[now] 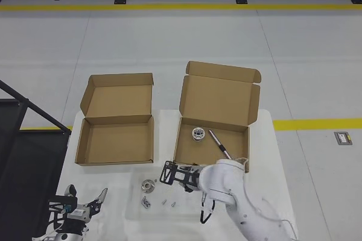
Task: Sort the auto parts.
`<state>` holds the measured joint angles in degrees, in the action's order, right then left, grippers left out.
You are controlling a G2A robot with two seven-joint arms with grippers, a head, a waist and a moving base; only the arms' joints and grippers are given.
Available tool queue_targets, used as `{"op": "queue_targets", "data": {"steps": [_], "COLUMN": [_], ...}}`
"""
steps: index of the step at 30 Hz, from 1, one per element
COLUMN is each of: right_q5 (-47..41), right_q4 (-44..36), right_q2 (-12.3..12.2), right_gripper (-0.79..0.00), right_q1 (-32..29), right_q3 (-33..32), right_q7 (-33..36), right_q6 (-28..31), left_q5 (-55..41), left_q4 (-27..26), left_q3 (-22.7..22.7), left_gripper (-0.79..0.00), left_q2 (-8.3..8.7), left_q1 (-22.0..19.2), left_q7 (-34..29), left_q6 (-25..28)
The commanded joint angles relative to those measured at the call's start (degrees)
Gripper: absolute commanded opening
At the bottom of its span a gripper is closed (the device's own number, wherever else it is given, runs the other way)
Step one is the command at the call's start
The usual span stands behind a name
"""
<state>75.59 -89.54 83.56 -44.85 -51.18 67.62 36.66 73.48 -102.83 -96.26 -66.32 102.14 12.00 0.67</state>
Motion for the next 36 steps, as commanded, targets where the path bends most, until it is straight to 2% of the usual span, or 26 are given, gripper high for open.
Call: {"op": "queue_targets", "data": {"steps": [1,6,8,9,18,23,30,32,34,36], "right_q5": [-1.6,-6.6,-8.0,-8.3,-8.0,-2.4,-0.6,-0.7,-1.3,-2.1], "right_q4": [3.3,10.8,12.8,13.0,13.0,12.4,16.7,19.1,21.5,24.4], "right_q2": [0.4,1.8,2.2,2.3,2.3,2.2,4.0,4.7,5.6,6.6], "right_gripper": [-0.406,-0.394,-0.025,0.0,0.0,0.0,0.0,-0.151,-0.151,-0.228], "right_q1": [2.7,8.4,10.7,11.1,10.9,9.5,11.2,12.0,12.8,13.7], "right_q3": [3.7,12.1,14.5,14.7,14.6,16.6,20.5,21.4,22.3,23.2], "right_q7": [0.1,-0.1,0.7,0.9,0.6,-4.5,-7.1,-7.8,-8.5,-8.8], "right_q6": [-0.1,0.1,-0.7,-0.9,-1.3,-1.0,0.1,-0.1,-0.9,-1.6], "left_q5": [0.0,0.0,0.0,0.0,0.0,0.0,0.0,0.0,0.0,0.0], "left_q4": [0.0,0.0,0.0,0.0,0.0,0.0,0.0,0.0,0.0,0.0], "left_q3": [0.0,0.0,0.0,0.0,0.0,0.0,0.0,0.0,0.0,0.0], "left_gripper": [0.0,0.0,0.0,0.0,0.0,0.0,0.0,0.0,0.0,0.0], "left_q2": [0.0,0.0,0.0,0.0,0.0,0.0,0.0,0.0,0.0,0.0], "left_q1": [0.0,0.0,0.0,0.0,0.0,0.0,0.0,0.0,0.0,0.0], "left_q7": [0.0,0.0,0.0,0.0,0.0,0.0,0.0,0.0,0.0,0.0], "left_q6": [0.0,0.0,0.0,0.0,0.0,0.0,0.0,0.0,0.0,0.0]}}
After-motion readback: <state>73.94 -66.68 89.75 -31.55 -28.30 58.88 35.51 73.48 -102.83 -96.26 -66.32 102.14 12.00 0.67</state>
